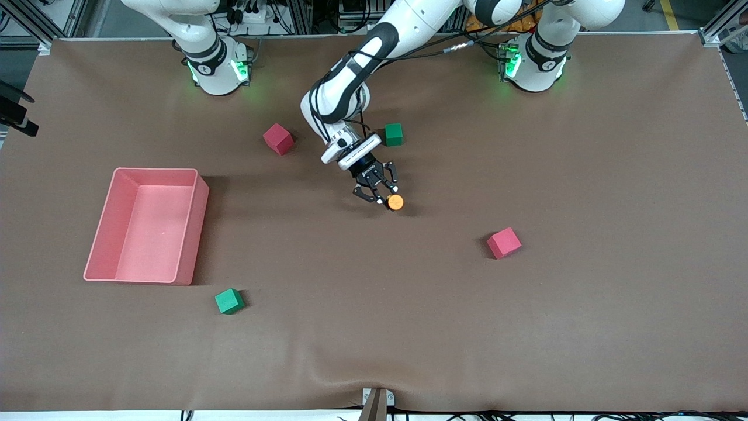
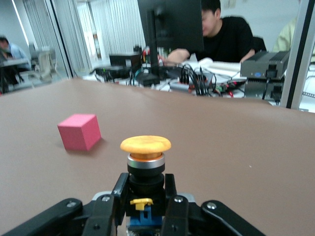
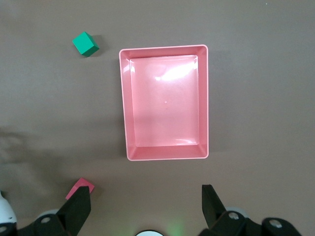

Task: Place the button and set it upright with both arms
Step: 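Lift the button with the left gripper and turn it cap up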

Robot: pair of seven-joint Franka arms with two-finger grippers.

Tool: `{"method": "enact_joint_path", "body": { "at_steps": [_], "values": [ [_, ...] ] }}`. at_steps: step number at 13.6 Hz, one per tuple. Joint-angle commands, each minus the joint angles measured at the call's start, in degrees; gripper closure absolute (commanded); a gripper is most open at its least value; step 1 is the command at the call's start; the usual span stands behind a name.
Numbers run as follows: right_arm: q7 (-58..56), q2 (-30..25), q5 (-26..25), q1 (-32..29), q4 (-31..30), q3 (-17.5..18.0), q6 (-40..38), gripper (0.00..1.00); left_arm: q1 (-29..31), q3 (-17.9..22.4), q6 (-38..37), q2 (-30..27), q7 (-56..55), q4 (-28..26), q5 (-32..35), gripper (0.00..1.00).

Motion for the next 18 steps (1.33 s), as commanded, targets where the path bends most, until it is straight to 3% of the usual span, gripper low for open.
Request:
{"method": "enact_joint_path", "body": {
  "at_steps": [1, 16, 17, 18],
  "values": [
    [-0.7, 0.0, 0.9, -1.1, -0.1, 0.6, 0.0, 0.00, -1.6, 1.0, -2.0, 3.6, -0.1, 1.9, 2.2, 1.00],
    [-0.7, 0.1, 1.2, -1.9, -0.8, 0.6, -0.1, 0.00, -1.6, 1.7, 0.4, 9.3, -5.0, 2.4, 5.8, 1.00],
    [-0.7, 0.1, 1.2, -1.9, -0.8, 0.6, -0.1, 0.00, -1.6, 1.7, 0.4, 9.3, -4.4, 2.4, 5.8, 0.93],
    [-0.7, 0.1, 1.2, -1.8, -0.8, 0.6, -0.1, 0.00, -1.6, 1.7, 0.5, 9.3, -4.2, 2.4, 5.8, 0.67]
  ]
}}
